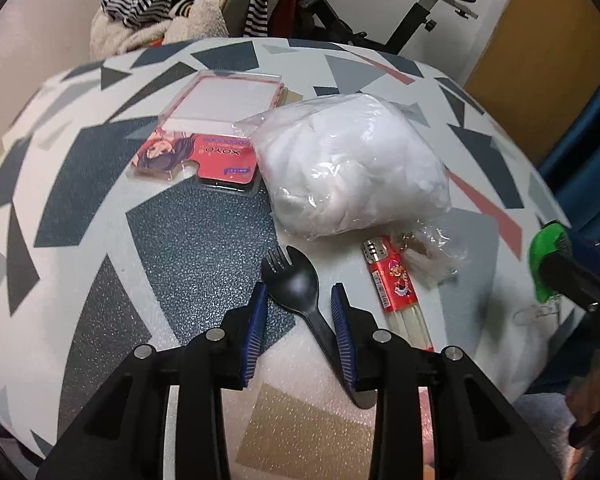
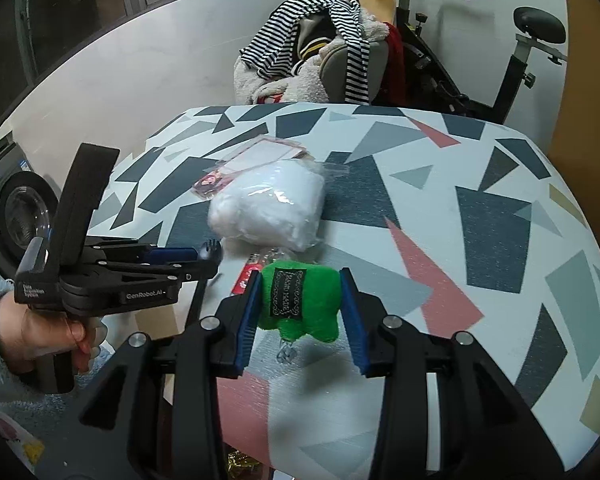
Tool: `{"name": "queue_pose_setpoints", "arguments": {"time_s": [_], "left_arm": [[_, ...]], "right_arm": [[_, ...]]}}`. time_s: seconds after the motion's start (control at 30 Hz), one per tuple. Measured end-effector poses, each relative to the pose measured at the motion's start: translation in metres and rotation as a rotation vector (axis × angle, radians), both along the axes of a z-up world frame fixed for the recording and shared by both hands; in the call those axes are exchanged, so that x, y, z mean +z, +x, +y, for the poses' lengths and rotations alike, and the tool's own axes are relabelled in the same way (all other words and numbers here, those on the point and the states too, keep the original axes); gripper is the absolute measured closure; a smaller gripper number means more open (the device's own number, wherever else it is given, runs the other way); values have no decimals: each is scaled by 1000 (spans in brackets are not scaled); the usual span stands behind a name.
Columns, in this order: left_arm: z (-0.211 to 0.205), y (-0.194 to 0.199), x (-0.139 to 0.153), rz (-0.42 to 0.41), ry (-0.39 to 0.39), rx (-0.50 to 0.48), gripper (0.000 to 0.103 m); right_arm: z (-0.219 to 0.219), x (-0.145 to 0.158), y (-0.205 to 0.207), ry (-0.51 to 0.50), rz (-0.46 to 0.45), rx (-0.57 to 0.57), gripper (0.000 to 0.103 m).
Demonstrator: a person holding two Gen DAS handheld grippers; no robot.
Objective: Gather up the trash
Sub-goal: 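Grasp the black plastic spork with the left gripper while the right lifts the green keychain, then carry the keychain and spork over the brown bin and open both grippers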
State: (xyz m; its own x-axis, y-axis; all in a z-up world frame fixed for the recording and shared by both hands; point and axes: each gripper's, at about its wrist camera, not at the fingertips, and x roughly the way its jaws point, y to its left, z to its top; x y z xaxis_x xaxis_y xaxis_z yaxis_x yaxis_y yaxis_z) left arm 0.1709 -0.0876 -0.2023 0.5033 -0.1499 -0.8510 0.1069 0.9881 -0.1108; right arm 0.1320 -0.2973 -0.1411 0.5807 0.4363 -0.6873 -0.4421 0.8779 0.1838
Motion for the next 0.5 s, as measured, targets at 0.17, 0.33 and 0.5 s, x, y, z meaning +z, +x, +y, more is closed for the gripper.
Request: {"name": "queue_pose_setpoints", "arguments": {"time_s": [0.17,0.33,0.5], "left_arm": [[-15,-7,-3,-51,104,30,71],[-2,-6,-2,-43,49,17,87],[52,-9,2,-19,-197,85,99]], "right_arm": [[-8,-1,-2,10,1,-17,63],[-11,-3,-6,13,6,-12,63],[-9,1,-11,22,-5,-1,63]]}}
